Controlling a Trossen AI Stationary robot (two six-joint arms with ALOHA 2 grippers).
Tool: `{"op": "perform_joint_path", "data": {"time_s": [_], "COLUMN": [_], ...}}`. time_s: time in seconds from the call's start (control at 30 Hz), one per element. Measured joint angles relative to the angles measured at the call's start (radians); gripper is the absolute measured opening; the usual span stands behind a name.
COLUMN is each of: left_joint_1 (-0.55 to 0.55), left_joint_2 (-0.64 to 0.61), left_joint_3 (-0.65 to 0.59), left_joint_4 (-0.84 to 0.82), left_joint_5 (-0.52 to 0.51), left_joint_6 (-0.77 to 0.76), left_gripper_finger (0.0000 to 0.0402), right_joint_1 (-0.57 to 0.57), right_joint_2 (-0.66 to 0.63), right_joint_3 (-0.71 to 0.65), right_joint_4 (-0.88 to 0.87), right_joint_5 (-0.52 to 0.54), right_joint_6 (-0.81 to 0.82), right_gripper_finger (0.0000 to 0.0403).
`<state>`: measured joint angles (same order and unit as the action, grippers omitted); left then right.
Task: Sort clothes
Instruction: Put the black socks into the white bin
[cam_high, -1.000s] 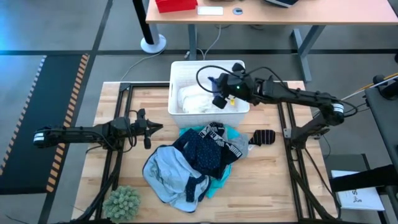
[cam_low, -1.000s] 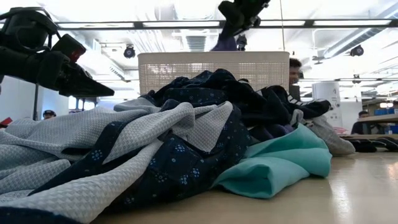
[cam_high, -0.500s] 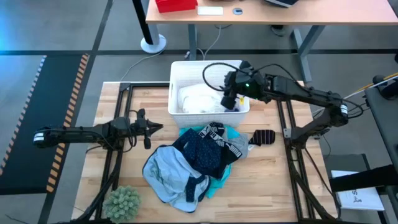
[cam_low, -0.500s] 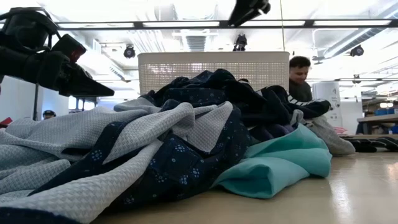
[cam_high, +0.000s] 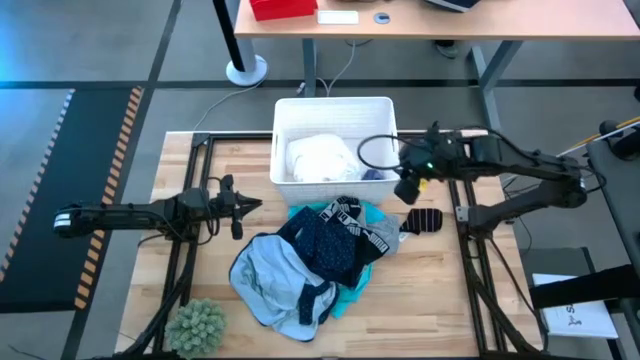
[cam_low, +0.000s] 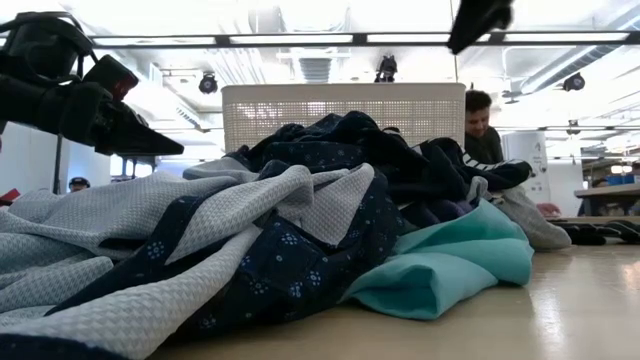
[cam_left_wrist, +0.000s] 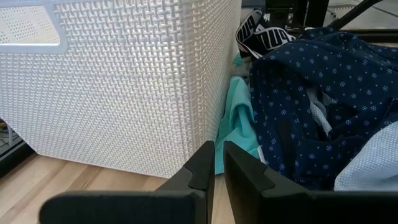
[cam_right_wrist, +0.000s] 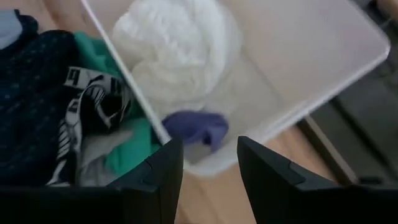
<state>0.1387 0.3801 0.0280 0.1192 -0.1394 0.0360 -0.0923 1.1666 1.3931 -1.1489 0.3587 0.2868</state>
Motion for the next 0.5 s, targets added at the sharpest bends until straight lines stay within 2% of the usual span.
{"op": "perform_joint_path", "data": {"time_s": [0.2, 0.5], "left_joint_1": [0.0, 0.0], "left_joint_2": [0.0, 0.0], "left_joint_3": [0.0, 0.0], "left_joint_4": [-0.001, -0.001], "left_joint_5": [0.0, 0.0], "left_joint_6": [0.0, 0.0], "left_gripper_finger": [0.0021, 0.0021], "right_joint_1": [0.119, 0.214], "right_joint_2": [-0.069, -0.064], "right_joint_3": [-0.127, -0.338], "right_joint_4": [-0.007, -0.002], "right_joint_5": [-0.006, 0.0], "right_joint_6": [0.199, 0.448], "right_gripper_finger": [0.0135, 0.0135]}}
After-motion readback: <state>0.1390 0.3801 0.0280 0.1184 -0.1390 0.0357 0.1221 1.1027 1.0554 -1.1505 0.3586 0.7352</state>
